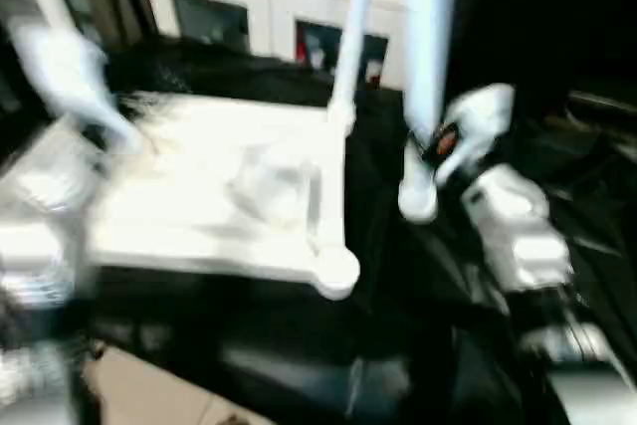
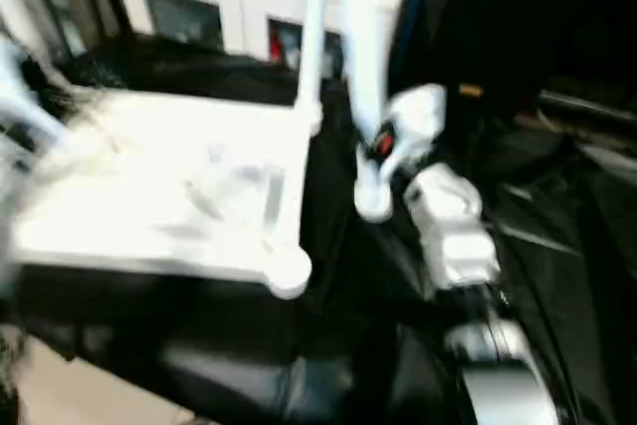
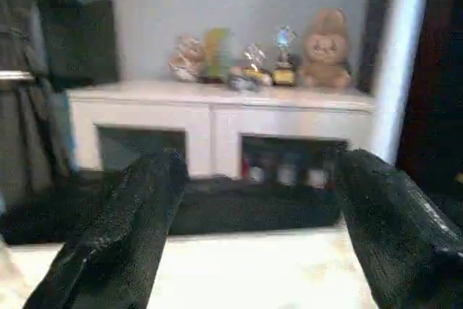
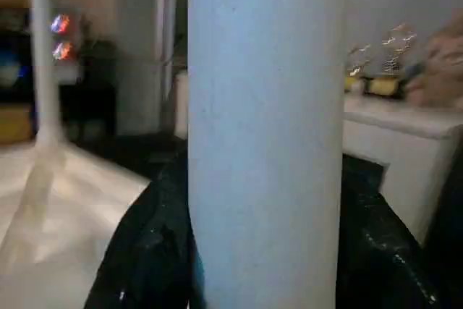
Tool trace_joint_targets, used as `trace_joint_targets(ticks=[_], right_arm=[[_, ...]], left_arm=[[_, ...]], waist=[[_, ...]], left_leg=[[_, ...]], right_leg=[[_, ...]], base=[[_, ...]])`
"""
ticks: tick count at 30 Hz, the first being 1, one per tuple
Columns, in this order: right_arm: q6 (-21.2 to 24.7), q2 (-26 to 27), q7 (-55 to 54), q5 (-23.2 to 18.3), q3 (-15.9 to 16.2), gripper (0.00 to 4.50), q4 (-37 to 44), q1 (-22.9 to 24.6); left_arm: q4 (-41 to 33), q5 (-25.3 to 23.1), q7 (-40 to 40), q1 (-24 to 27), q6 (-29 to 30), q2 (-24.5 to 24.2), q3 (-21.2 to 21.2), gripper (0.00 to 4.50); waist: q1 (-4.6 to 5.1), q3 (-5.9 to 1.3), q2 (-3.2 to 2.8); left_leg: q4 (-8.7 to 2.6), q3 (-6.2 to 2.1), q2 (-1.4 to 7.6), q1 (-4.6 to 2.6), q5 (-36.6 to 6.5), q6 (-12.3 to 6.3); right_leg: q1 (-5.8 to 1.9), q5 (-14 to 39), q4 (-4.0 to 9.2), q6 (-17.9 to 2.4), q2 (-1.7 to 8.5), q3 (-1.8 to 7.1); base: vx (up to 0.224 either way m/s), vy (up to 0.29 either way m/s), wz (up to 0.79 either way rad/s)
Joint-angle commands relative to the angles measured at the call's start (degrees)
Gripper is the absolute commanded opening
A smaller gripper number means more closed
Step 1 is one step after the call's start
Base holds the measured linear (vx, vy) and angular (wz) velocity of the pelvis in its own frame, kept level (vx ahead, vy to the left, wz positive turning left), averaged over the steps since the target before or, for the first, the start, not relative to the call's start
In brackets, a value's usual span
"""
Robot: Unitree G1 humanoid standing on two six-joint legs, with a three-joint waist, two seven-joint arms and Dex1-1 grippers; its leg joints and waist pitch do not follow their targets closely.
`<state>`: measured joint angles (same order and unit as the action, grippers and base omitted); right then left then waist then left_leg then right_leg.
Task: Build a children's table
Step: Rotate table base
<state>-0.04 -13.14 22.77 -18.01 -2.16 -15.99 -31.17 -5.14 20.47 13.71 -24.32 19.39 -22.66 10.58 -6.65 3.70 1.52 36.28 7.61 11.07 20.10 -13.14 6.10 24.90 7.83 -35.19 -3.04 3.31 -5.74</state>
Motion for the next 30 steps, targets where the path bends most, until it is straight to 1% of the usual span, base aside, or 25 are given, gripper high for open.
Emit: trace_joint_targets(ticks=[1,3,5,6,7,8,9,10,11,12,13,14,15,16,17,18,20,21,22,23,24,25,27,29,30], right_arm=[[3.9,-0.3,-2.6,0.0,-0.3,1.75,8.1,6.0],[8.2,0.2,-2.4,0.8,0.5,1.75,14.3,10.3],[11.4,1.1,-3.7,1.0,-0.1,1.75,16.5,12.4],[16.2,1.9,-6.0,-0.6,-0.8,1.75,20.0,15.5],[16.8,2.2,-6.8,-0.8,-0.7,1.75,20.6,16.6],[16.9,2.2,-6.9,-0.8,-0.7,1.75,20.7,16.7],[18.2,2.1,-8.1,-1.3,-0.5,1.75,21.6,17.4],[21.1,3.0,-11.9,-2.7,-0.7,1.75,22.7,18.2],[21.9,3.6,-13.0,-3.4,-1.0,1.75,22.6,18.3],[22.1,3.7,-13.2,-3.4,-1.0,1.75,22.6,18.3],[22.8,4.2,-13.4,-2.9,-1.1,1.75,22.1,18.2],[23.0,4.2,-13.3,-2.7,-1.0,1.75,22.1,18.2],[23.6,4.2,-12.9,-2.2,-0.9,1.75,22.2,18.2],[25.9,4.7,-12.4,-1.9,-0.9,1.75,22.0,17.6],[26.2,4.7,-12.3,-1.9,-0.8,1.75,22.0,17.5],[27.6,4.8,-12.1,-2.1,-0.7,1.75,22.0,17.1],[28.7,4.4,-12.1,-2.3,0.1,1.75,21.9,16.3],[29.4,4.2,-12.6,-2.9,0.3,1.75,21.6,15.7],[29.9,4.3,-12.9,-3.4,0.2,1.75,21.4,15.4],[30.3,4.5,-13.2,-3.8,0.0,1.75,21.0,14.9],[30.7,4.7,-13.3,-3.9,-0.1,1.75,20.8,14.6],[31.3,4.9,-13.3,-3.9,-0.1,1.75,20.6,14.4],[31.6,5.3,-13.2,-3.4,0.0,1.75,20.7,14.4],[32.1,5.5,-12.9,-2.8,0.4,1.75,20.9,14.7],[32.3,5.6,-12.7,-2.8,0.4,1.75,21.0,14.9]], left_arm=[[-4.3,-2.3,-4.0,4.5,-0.6,2.5,-2.6,3.73],[-5.4,-4.8,-4.8,8.1,-4.1,4.1,-3.5,3.73],[-5.9,-5.3,-5.9,9.7,-3.8,5.2,-3.4,3.73],[-7.0,-6.0,-7.6,11.8,-2.6,6.9,-3.0,3.73],[-7.2,-6.8,-7.8,12.9,-2.9,7.0,-3.3,3.73],[-7.2,-6.9,-7.8,12.9,-2.9,7.0,-3.3,3.73],[-7.7,-7.5,-8.0,13.8,-3.0,7.0,-3.6,3.73],[-8.2,-10.0,-8.9,15.3,-4.8,6.3,-4.5,3.73],[-8.2,-11.2,-9.4,15.6,-5.4,5.8,-4.8,3.73],[-8.2,-11.3,-9.4,15.6,-5.4,5.8,-4.8,3.73],[-8.4,-11.9,-9.2,15.9,-5.1,5.3,-5.3,3.73],[-8.5,-12.0,-9.2,15.9,-5.0,5.2,-5.4,3.73],[-8.6,-12.3,-9.2,16.1,-4.6,5.1,-5.5,3.73],[-9.2,-12.7,-9.7,16.2,-3.3,5.5,-5.1,3.73],[-9.4,-12.7,-9.9,16.2,-3.1,5.5,-5.0,3.73],[-9.8,-12.5,-10.3,16.2,-2.0,5.9,-4.6,3.73],[-10.5,-12.2,-10.4,16.3,-1.4,6.3,-4.2,3.73],[-10.9,-12.7,-10.5,16.5,-1.0,6.1,-4.4,3.73],[-11.2,-13.0,-10.6,16.6,-0.7,6.0,-4.5,3.73],[-11.4,-13.1,-10.4,16.6,-0.7,5.7,-4.6,3.73],[-11.6,-13.3,-10.4,16.6,-0.8,5.4,-4.6,3.73],[-11.7,-13.5,-10.4,16.5,-0.9,5.1,-4.6,3.73],[-11.5,-13.3,-9.9,16.2,-1.3,5.0,-4.3,3.73],[-11.7,-13.7,-9.7,15.9,-0.9,4.9,-4.2,3.73],[-11.7,-13.1,-9.4,15.8,-0.4,5.1,-4.1,3.73]], waist=[[0.07,-4.27,-1.54],[0.18,-4.41,-1.55],[0.02,-4.28,-0.91],[0.28,-4.5,-1.36],[-0.63,-4.14,0.39],[-1.19,-3.86,0.25],[-2.03,-3.98,0.53],[-2.67,-3.34,0.94],[-2.76,-3.24,1.27],[-2.08,-3.05,0.2],[0.32,-3.63,-1.0],[1.28,-3.42,-2.21],[1.48,-3.97,-4.12],[0.68,-4.92,-4.82],[0.47,-4.71,-4.27],[0.75,-5.14,-5.48],[1.97,-6.16,-4.75],[1.96,-6.46,-3.12],[1.55,-6.74,-0.71],[-0.08,-6.67,0.28],[-2.06,-5.57,0.84],[-2.48,-4.81,0.28],[-2.65,-4.33,-0.03],[-2.78,-3.97,-0.31],[-3.24,-4.08,-0.58]], left_leg=[[-4.7,0.62,1.37,0.61,-7.7,-0.54],[-4.74,0.8,0.79,0.33,-9.3,-1.13],[-4.65,1.03,0.18,0.94,-9.1,-2.54],[-2.68,3.47,-0.11,-1.78,-9.1,-1.39],[-2.36,3.54,-1.72,-0.21,-11.0,-1.43],[-1.53,3.33,-1.74,-0.71,-12.1,-2.11],[0.19,3.07,-1.77,-1.99,-13.1,-3.7],[2.2,1.53,-2.68,-0.77,-12.5,-4.44],[2.15,0.36,-2.82,-0.2,-11.0,-3.9],[0.16,-0.34,-3.01,-1.47,-10.3,-2.44],[-2.87,0.21,-1.86,-4.2,-14.9,-2.17],[-3.94,-0.49,0.55,-5.36,-19.4,-2.18],[-6.6,-0.49,6.8,-4.32,-23.6,-4.82],[-10.02,-3.39,13.12,-0.94,-14.7,-4.03],[-9.59,-4.67,11.69,0.05,-9.7,-5.43],[-8.88,-3.62,11.4,-1.46,-5.2,-7.47],[-7.35,-5.14,10.04,-3.62,0.4,-13.09],[-5.29,-4.21,8.18,-3.7,6.6,-18.86],[-1.47,0.19,1.02,1.51,7.2,-20.45],[0.96,1.88,-2.23,4.72,4.1,-18.1],[0.6,1.28,-1.31,3.77,0.9,-9.96],[-1.59,1.1,-0.92,3.51,-0.7,-4.47],[-3.16,1.0,-0.28,2.61,-5.5,-0.77],[-3.7,1.34,-0.33,1.01,-10.6,0.5],[-4.23,1.12,0.13,0.97,-11.5,-0.28]], right_leg=[[-4.5,17.7,4.27,-6.0,3.9,3.05],[-4.27,22.3,5.03,-3.3,3.52,2.82],[-4.8,27.5,5.57,-0.8,4.5,3.46],[-1.77,34.7,7.95,1.4,2.85,6.24],[-3.79,36.9,6.99,1.6,2.7,9.0],[-3.34,40.6,7.57,1.6,3.63,10.84],[-2.48,47.5,8.72,1.5,4.49,14.2],[-3.93,51.7,9.59,0.3,5.43,18.56],[-4.54,52.3,9.37,0.0,4.95,19.16],[-2.02,49.4,8.97,0.8,0.63,18.27],[1.81,40.8,6.67,2.7,-5.1,13.59],[4.52,34.9,5.18,3.7,-7.33,10.23],[4.59,25.2,1.73,3.0,-5.58,5.59],[2.06,11.2,-7.14,2.8,-1.36,2.62],[1.73,8.1,-8.11,2.0,-0.7,1.53],[3.21,7.0,-7.81,-1.5,0.05,0.45],[2.26,8.7,-6.68,-3.0,1.42,0.75],[1.32,4.5,-4.21,-6.3,2.77,2.1],[-3.83,-5.5,-0.92,-12.2,4.6,3.71],[-6.1,-7.6,1.98,-14.2,7.05,5.12],[-4.91,0.3,3.56,-8.0,9.16,6.0],[-5.27,16.2,4.4,0.2,7.43,4.77],[-4.57,33.9,5.42,8.9,5.79,4.39],[-3.4,41.3,6.55,10.6,4.88,3.58],[-3.98,41.8,6.34,9.0,6.02,4.37]], base=[[0.0,0.0,0.0],[0.0,0.0,0.0],[0.0,0.0,0.0],[0.0,0.0,0.0],[-0.011,0.017,-0.35],[-0.011,0.017,-0.35],[-0.03,0.038,-0.4],[-0.048,0.096,-0.47],[-0.048,0.096,-0.47],[-0.062,0.132,-0.56],[-0.118,0.128,-0.46],[-0.118,0.128,-0.46],[-0.133,0.123,-0.37],[-0.112,0.096,-0.33],[-0.112,0.096,-0.33],[-0.081,0.038,-0.12],[-0.051,-0.043,-0.06],[-0.059,-0.136,-0.18],[-0.109,-0.136,-0.16],[-0.109,-0.136,-0.16],[-0.121,-0.131,-0.14],[-0.092,-0.146,-0.13],[-0.091,-0.125,-0.13],[-0.085,-0.058,-0.02],[-0.071,-0.008,0.03]])
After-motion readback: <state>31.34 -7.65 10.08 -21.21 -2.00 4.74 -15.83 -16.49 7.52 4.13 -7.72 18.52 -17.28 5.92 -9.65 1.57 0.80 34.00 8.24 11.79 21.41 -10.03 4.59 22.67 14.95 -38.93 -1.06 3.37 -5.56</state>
